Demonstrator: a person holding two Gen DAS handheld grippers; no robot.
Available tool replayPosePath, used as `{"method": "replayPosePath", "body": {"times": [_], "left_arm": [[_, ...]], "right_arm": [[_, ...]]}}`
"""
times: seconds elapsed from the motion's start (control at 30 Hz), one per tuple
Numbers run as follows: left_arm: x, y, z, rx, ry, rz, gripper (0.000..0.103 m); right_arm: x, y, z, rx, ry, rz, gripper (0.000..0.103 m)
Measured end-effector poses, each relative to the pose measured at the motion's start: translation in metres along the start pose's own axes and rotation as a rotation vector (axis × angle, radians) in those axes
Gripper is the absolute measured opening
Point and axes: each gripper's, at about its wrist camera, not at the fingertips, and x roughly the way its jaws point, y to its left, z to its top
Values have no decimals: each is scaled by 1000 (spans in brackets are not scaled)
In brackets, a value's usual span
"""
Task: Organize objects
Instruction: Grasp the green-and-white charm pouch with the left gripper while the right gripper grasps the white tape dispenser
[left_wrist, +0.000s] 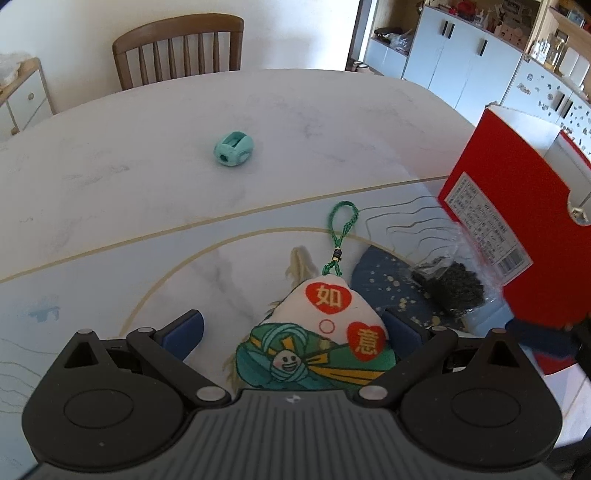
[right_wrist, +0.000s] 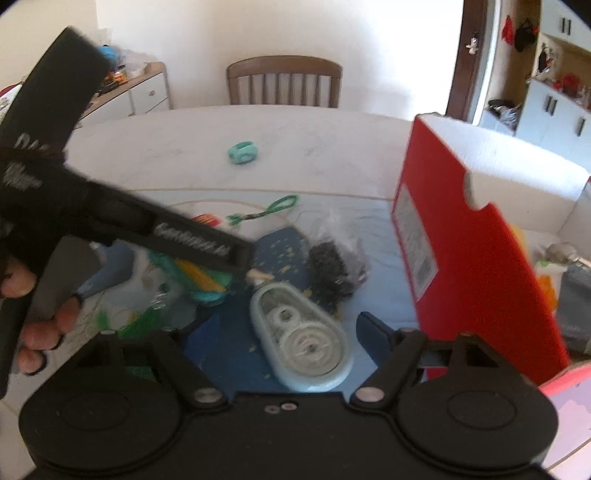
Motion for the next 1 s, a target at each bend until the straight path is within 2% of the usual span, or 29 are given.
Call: {"method": "replayPosePath", "body": {"times": [0.17, 0.3, 0.47, 0.53, 0.77, 1.0], "left_arm": [[0, -4, -4, 38, -7, 2, 102], [-1, -5, -8, 57, -16, -1, 100], [-4, -5, -9, 72, -35, 2, 89], [-7, -4, -9, 70, -41, 4, 79], [-18, -4, -13, 92, -49, 29, 74], [-42, 1, -18, 86, -32, 29, 73]], "right_arm": [[11, -7, -1, -6, 42, -3, 81], [14, -7, -7, 26, 60, 18, 75], [11, -4, -8, 25, 55, 3, 56], [10, -3, -8, 24, 59, -1, 55], [2, -4, -7, 85, 68, 12, 54], [-27, -7, -4, 136, 58, 45, 54]]}}
